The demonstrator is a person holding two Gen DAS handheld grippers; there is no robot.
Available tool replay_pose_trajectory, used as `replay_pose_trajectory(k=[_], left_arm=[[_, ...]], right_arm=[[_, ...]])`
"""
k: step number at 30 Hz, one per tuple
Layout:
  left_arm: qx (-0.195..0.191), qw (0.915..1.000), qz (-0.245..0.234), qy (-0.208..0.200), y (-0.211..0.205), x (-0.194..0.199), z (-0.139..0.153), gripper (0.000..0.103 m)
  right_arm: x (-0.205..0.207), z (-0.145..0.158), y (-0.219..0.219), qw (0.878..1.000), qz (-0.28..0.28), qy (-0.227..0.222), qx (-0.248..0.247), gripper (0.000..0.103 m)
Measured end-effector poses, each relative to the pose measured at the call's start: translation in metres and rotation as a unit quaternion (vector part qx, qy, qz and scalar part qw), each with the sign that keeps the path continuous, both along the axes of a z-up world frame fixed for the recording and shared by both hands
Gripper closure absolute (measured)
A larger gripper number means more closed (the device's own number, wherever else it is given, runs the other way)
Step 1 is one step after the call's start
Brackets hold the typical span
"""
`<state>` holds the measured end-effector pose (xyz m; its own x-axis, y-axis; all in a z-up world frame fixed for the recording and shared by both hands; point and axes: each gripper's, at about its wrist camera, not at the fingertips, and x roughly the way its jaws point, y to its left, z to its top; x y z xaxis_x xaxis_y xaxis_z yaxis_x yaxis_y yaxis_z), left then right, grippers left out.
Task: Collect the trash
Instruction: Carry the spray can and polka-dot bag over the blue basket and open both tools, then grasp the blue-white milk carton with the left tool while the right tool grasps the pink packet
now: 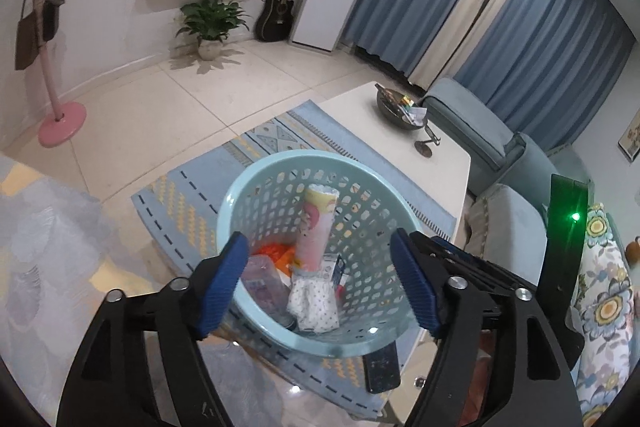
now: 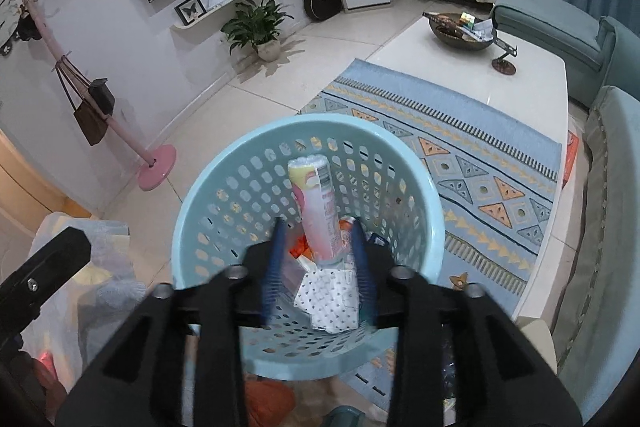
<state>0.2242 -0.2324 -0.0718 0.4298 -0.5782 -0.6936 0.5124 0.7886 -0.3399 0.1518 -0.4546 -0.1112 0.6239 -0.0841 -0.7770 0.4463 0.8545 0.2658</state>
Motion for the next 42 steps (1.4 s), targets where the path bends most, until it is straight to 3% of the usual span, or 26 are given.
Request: replay_pose_trajectory(k=[1, 12, 19, 25, 30, 33, 37, 42], left_arm=[[-0.002, 1.0, 0.002, 0.0, 0.002, -0.001, 0.001, 0.026], [-0.025, 0.998, 0.036, -0.045, 0.05, -0.027, 0.038, 0.025], [-0.043, 0.993, 0.081, -0.075, 0.11, -0.042, 0.07, 0.024], [-0.097, 0.9852, 0.122, -0.071, 0.184, -0.045, 0.089, 0.024], [-0.097, 0.9723, 0.195, -0.083, 0.252, -0.044, 0.1, 0.02], [-0.092, 0.9642, 0.236, -0.08, 0.287, -0.045, 0.099, 0.019], [-0.061, 0.9442, 0.317, -0.068, 0.331, -0.036, 0.091, 0.016], [-0.035, 0.9184, 0.394, -0.013, 0.37, -0.009, 0.071, 0.016]], right_arm=[[-0.002, 0.004, 0.003, 1.0, -0.001, -0.005, -0.005, 0.06], [-0.011, 0.046, 0.049, 0.997, 0.053, -0.052, -0.022, 0.06], [-0.014, 0.08, 0.114, 0.988, 0.121, -0.088, -0.037, 0.058], [-0.017, 0.099, 0.186, 0.974, 0.196, -0.107, -0.041, 0.057], [-0.022, 0.101, 0.242, 0.959, 0.255, -0.109, -0.051, 0.055], [-0.024, 0.09, 0.279, 0.95, 0.294, -0.095, -0.044, 0.042], [-0.026, 0.072, 0.317, 0.938, 0.335, -0.077, -0.04, 0.038], [-0.023, 0.048, 0.359, 0.922, 0.38, -0.051, -0.052, 0.036]])
